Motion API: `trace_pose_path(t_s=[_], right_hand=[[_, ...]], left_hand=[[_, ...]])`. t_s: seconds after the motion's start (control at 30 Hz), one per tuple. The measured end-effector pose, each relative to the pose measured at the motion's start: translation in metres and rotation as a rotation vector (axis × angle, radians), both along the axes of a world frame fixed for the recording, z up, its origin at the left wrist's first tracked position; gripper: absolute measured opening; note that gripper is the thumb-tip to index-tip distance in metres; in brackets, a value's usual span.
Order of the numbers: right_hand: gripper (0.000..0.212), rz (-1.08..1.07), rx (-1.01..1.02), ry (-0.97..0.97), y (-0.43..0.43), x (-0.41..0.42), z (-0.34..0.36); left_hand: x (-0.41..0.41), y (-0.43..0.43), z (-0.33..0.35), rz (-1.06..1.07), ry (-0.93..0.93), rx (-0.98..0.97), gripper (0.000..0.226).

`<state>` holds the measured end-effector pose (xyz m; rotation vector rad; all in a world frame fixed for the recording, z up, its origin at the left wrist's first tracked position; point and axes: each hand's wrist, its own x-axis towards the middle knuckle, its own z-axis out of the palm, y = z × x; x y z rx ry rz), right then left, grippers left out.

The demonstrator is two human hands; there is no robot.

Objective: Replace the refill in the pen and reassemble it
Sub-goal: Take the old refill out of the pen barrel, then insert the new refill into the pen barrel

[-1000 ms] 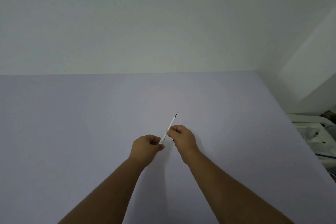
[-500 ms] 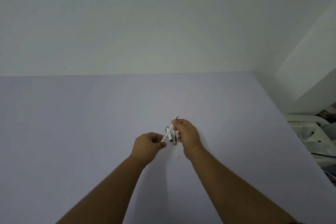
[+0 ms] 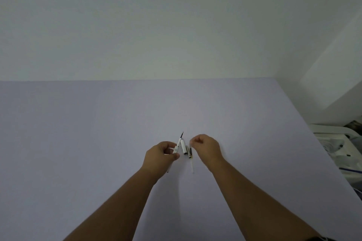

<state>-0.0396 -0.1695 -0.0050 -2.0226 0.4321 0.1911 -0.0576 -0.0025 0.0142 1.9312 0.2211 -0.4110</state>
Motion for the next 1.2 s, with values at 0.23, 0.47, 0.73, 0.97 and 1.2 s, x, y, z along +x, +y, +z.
trace_pose_path(t_s=[0.23, 0.47, 0.73, 0.97, 1.2], right_hand=[[0.015, 0.269, -0.447, 0.089, 0.01, -0.001, -0.023], [0.023, 0.25, -0.546, 0.123, 0.015, 0.003, -0.033], [0.015, 0.167, -0.407, 0.211, 0.017, 0.005, -0.032], [0.013, -0.091, -0.081, 0.149, 0.014, 0.006, -0.022], [0.012, -0.213, 0.545, 0.056, 0.018, 0.018, 0.012]], left_hand=[[0.005, 0.009, -0.009, 0.003, 0.005, -0.012, 0.03], [0.011, 0.013, -0.014, 0.008, 0.024, 0.01, 0.029], [0.014, 0.017, -0.017, -0.007, 0.014, 0.022, 0.029], [0.014, 0.02, -0.016, -0.033, 0.015, 0.045, 0.029], [0.012, 0.017, -0.008, -0.07, 0.005, 0.084, 0.028]])
